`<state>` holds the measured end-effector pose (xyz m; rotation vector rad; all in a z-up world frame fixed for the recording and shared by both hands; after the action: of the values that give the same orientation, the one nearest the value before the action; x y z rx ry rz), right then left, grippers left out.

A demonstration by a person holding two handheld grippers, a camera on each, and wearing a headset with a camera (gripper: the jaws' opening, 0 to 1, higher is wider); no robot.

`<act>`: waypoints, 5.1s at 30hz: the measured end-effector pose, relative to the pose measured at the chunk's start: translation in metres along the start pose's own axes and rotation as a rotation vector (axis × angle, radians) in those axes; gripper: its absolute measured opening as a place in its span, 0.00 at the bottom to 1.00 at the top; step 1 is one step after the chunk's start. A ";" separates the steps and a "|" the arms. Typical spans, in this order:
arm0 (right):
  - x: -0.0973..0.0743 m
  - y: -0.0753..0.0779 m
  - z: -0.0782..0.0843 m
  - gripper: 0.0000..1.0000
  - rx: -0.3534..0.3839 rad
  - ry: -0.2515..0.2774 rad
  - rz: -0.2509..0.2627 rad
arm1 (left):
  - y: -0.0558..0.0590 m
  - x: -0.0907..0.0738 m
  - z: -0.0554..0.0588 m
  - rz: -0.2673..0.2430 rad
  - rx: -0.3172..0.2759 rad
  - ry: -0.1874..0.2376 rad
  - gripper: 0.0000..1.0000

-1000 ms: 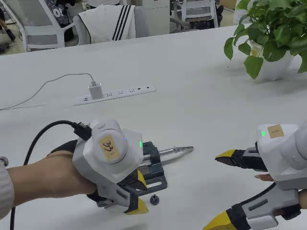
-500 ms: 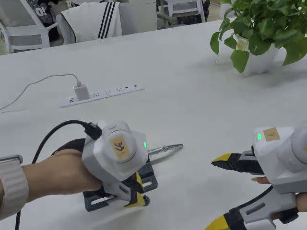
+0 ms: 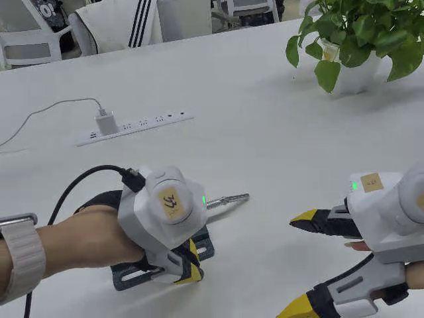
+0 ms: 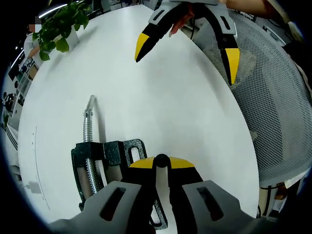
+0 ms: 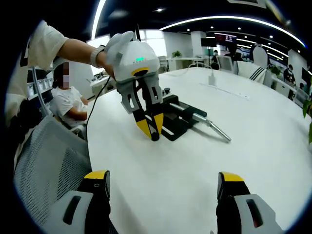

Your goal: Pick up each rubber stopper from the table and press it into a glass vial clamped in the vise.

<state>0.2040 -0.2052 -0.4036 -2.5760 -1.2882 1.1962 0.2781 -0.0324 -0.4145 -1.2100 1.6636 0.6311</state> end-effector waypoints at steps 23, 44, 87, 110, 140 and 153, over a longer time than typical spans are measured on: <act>0.006 -0.004 0.004 0.89 0.008 -0.001 -0.013 | -0.003 0.005 -0.008 0.058 0.012 -0.149 0.05; 0.013 -0.015 0.004 0.87 0.005 -0.016 -0.032 | 0.002 0.000 0.002 -0.067 -0.221 -0.008 0.04; 0.027 -0.082 -0.085 0.42 -0.177 0.339 -0.180 | 0.062 -0.095 0.026 0.014 -1.224 1.077 0.04; 0.024 -0.108 -0.099 0.14 -0.202 0.396 -0.344 | 0.083 -0.099 0.024 0.265 -1.373 1.355 0.04; 0.020 -0.114 -0.100 0.07 -0.233 0.368 -0.390 | 0.089 -0.100 0.020 0.376 -1.394 1.426 0.04; 0.016 -0.117 -0.101 0.05 -0.192 0.326 -0.467 | 0.093 -0.101 0.017 0.431 -1.366 1.434 0.04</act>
<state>0.1963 -0.0867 -0.3032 -2.2530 -1.8433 0.5721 0.2049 0.0596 -0.3416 -2.6930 2.7930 1.4957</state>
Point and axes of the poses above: the centre of the closed fingertips' face, and the gripper's own axes: x roughly forward along the fingers, y roughly to its right, z roughly out of its underside, the point moved 8 cm from there along -x, roughly backward along the fingers, and after that the axes turned 15 degrees about x, right-handed, at the moved point
